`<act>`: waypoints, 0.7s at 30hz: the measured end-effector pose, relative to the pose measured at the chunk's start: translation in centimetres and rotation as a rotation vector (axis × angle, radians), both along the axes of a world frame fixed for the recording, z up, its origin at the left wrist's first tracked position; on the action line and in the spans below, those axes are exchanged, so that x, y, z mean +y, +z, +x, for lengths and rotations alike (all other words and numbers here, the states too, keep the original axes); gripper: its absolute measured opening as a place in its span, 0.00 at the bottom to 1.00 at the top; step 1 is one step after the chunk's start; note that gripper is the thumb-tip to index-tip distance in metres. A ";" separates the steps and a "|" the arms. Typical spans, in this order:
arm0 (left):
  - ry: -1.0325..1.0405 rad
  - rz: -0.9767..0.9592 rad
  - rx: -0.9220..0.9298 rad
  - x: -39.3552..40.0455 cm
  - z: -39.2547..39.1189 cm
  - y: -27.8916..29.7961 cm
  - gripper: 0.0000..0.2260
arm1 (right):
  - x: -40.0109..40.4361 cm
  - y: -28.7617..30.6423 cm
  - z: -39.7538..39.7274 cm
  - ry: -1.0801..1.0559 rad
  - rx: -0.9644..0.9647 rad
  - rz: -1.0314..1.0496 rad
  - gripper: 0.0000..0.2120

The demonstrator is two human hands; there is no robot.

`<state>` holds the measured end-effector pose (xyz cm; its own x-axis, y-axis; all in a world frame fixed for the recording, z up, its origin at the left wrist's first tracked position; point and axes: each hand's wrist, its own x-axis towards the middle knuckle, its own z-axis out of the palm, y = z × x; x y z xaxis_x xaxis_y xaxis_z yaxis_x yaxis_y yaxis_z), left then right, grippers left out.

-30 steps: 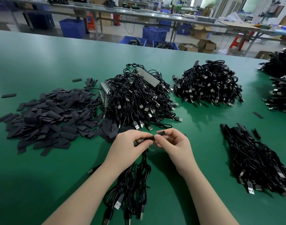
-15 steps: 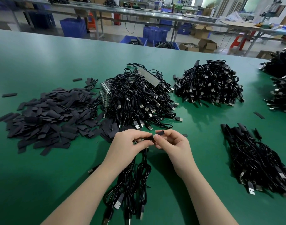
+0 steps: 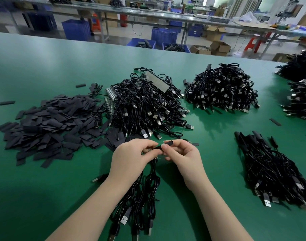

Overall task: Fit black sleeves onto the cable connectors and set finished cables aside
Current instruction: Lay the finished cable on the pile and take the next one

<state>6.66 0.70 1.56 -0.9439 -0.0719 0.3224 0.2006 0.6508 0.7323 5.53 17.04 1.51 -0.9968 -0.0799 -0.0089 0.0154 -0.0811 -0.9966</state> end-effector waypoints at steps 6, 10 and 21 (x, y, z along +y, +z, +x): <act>-0.086 -0.081 0.016 -0.1 -0.1 0.3 0.09 | -0.3 -0.2 0.0 -0.093 -0.045 -0.068 0.04; -0.053 -0.088 0.079 0.0 -0.1 0.2 0.08 | -0.3 -0.2 0.0 -0.093 -0.065 -0.113 0.04; -0.093 -0.193 0.233 0.2 0.0 -0.1 0.05 | -0.6 -0.2 0.1 -0.066 -0.043 -0.141 0.08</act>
<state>6.62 0.94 1.50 -0.8426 0.0949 0.5300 0.4138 0.7440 0.5247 5.63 16.43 1.31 -0.9989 -0.0176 -0.0445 0.0473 -0.2226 -0.9738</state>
